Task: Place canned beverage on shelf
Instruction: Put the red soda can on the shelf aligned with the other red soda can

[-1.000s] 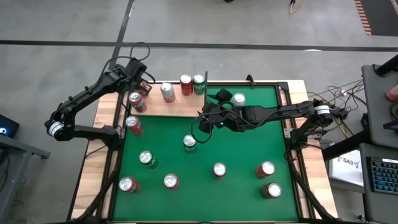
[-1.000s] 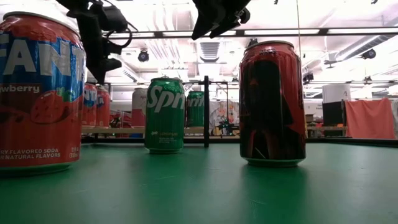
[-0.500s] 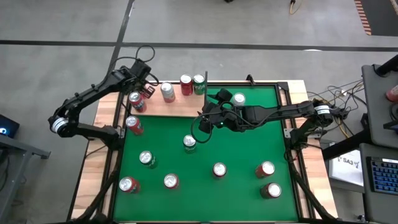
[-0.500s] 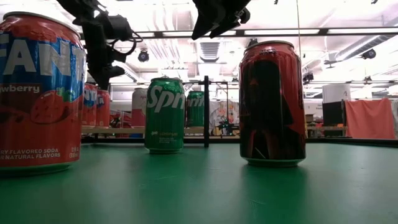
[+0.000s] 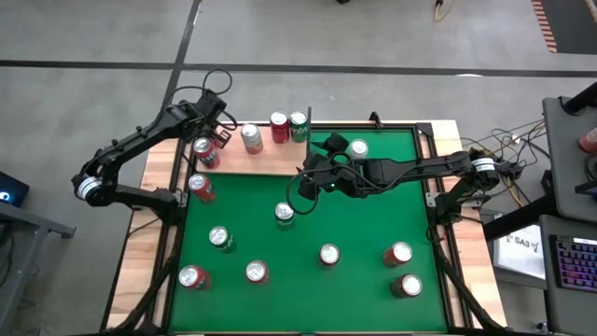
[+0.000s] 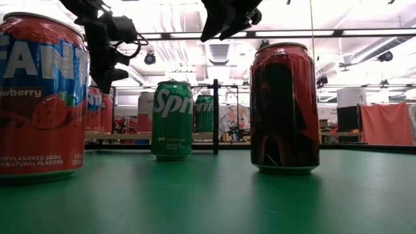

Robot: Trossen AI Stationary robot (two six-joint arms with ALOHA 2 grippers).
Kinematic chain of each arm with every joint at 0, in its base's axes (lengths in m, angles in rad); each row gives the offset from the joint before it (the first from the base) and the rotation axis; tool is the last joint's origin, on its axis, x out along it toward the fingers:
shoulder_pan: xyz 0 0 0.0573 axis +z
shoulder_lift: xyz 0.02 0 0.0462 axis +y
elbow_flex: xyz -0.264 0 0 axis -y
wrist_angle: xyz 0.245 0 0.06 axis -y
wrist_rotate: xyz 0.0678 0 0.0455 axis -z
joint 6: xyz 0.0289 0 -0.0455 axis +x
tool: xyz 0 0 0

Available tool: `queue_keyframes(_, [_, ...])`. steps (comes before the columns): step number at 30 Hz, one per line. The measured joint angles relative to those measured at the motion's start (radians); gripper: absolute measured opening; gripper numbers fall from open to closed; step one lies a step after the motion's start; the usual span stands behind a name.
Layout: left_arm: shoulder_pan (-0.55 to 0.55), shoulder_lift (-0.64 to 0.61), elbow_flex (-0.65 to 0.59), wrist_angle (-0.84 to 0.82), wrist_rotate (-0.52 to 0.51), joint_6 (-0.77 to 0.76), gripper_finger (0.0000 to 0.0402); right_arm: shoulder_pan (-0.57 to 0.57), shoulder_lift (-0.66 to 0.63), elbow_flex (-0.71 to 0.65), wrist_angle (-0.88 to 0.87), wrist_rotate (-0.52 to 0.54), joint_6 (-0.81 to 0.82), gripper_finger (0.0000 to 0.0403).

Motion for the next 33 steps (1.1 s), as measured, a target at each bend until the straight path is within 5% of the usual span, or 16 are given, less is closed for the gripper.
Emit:
queue_keyframes(10, [-0.010, -0.015, 0.001, -0.003, 0.059, -0.006, 0.0000, 0.000, 0.000, 0.000, 0.000, 0.000, 0.000, 0.0384])
queue_keyframes(33, [0.010, -0.029, -0.003, -0.032, 0.007, 0.002, 0.0000, 0.000, 0.000, 0.000, 0.000, 0.000, 0.009, 0.0384])
